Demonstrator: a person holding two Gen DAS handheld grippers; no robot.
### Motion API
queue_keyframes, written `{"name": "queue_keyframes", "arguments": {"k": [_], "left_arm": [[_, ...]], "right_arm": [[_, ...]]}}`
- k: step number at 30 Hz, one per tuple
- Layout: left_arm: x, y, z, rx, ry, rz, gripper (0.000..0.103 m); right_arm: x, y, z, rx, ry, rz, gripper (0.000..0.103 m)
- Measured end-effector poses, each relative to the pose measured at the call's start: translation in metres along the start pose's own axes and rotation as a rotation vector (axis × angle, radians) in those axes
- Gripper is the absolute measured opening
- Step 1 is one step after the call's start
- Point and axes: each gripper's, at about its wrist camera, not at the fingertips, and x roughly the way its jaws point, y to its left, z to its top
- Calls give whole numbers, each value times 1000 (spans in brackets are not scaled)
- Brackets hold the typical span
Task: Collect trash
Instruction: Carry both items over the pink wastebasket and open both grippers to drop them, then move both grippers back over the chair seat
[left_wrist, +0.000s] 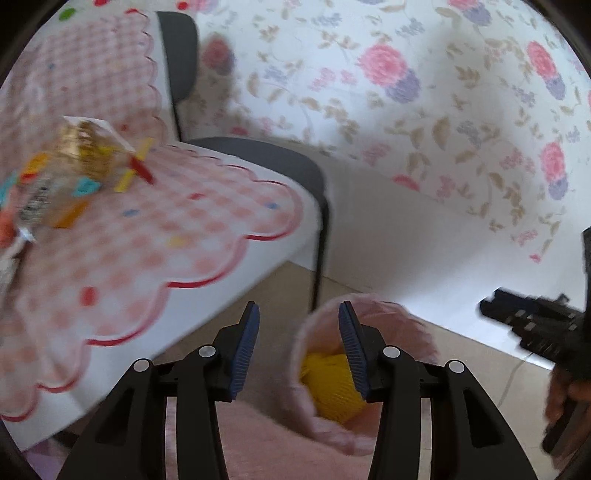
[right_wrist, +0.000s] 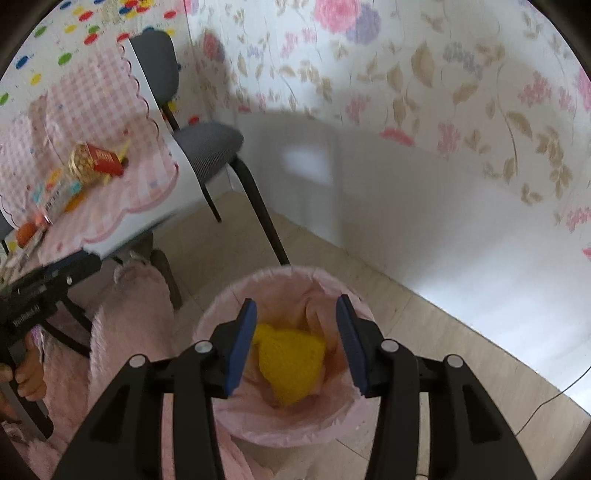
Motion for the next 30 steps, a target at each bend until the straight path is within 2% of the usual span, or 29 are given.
{"name": "queue_keyframes", "arguments": {"k": [5,10,15,18,20,21,24,30], "left_arm": [[-25,25,-1,-32,-17,57,46],[-55,54,3,-77,-55,108,46],[-85,92,5,-137,-97,197,46],[-105,124,6,-186,-122,279,47],[-115,143,6,-212,-132,324,51],[-120,152,5,-224,-135,347,56],[-130,180,5,-240,-126,442,58],[-135,218,4,-258,-104,511,59]], "right_arm": [[-13,25,20,-47,-51,64,44],[-16,73,43,-160,-91,156,44],[-9,131,67,-258,-101,253,44],[-2,165,77,-330,-96,306,45],[5,185,84,-362,-90,338,47],[6,191,84,-370,-90,346,51],[16,211,92,-408,-90,373,53],[38,240,107,-435,-79,394,53]]}}
